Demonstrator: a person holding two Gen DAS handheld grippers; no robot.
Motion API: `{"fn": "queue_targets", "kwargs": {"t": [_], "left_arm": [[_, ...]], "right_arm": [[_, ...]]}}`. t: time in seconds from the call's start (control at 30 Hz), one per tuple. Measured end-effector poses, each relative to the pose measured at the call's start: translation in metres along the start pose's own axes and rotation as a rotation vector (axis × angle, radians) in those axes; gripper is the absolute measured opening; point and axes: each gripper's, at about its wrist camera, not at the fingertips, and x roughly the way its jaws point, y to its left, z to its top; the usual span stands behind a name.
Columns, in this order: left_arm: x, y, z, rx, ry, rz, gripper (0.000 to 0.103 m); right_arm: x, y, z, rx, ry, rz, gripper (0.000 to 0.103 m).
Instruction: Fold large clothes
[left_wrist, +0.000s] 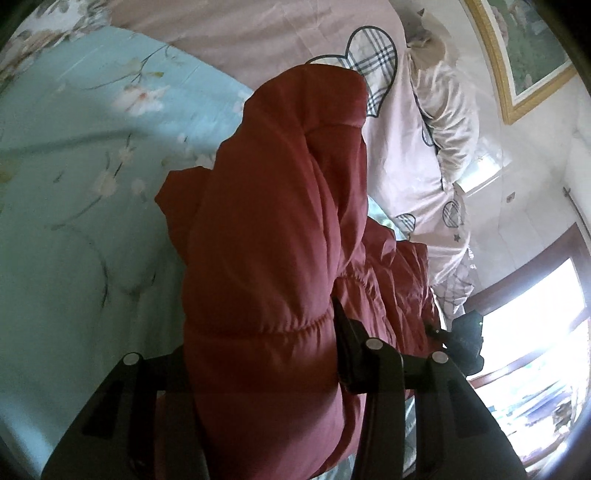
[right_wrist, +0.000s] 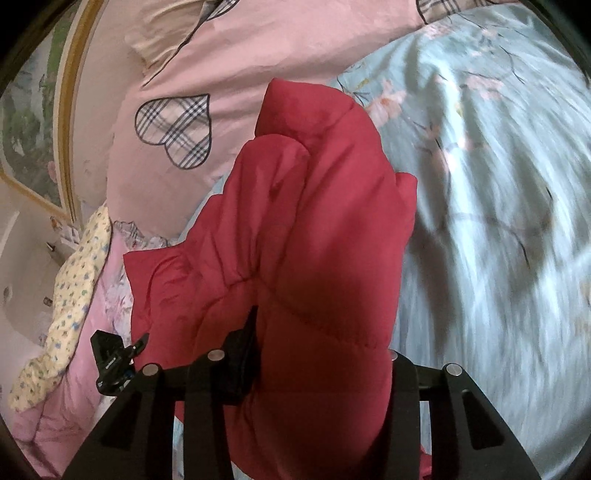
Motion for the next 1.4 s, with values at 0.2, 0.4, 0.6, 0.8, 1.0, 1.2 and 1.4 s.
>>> {"fn": "queue_targets", "kwargs": {"t": [0.2, 0.4, 0.6, 0.8, 1.0, 1.2, 1.4], "left_arm": [[-0.016, 0.004, -0.026, -0.023, 0.002, -0.003, 0.041], [-0.021, 0.008, -0.037, -0.040, 0.012, -0.005, 0.041], [-0.015, 0.020, -0.042, -0.051, 0.026, 0.026, 0.042], [-0.007, 0.029, -0.046, -0.046, 0.019, 0.082, 0.051], [-0.002, 0.022, -0.048, 0.005, 0.000, 0.172, 0.065], [-0.005, 0.019, -0.049, 0.040, -0.010, 0.234, 0.072], [-0.013, 0.011, -0.045, 0.066, -0.024, 0.292, 0.078]], "right_arm": [[-0.012, 0.007, -0.023, -0.006, 0.003, 0.002, 0.042], [-0.018, 0.007, -0.036, 0.009, -0.007, 0.013, 0.042], [-0.014, -0.006, -0.042, 0.034, -0.015, 0.008, 0.045], [-0.004, -0.021, -0.045, 0.029, -0.016, -0.032, 0.057], [0.000, -0.023, -0.047, 0.026, -0.018, -0.041, 0.062], [-0.001, -0.024, -0.047, 0.031, -0.011, -0.061, 0.072], [-0.006, -0.021, -0.041, 0.026, -0.003, -0.096, 0.080]]}}
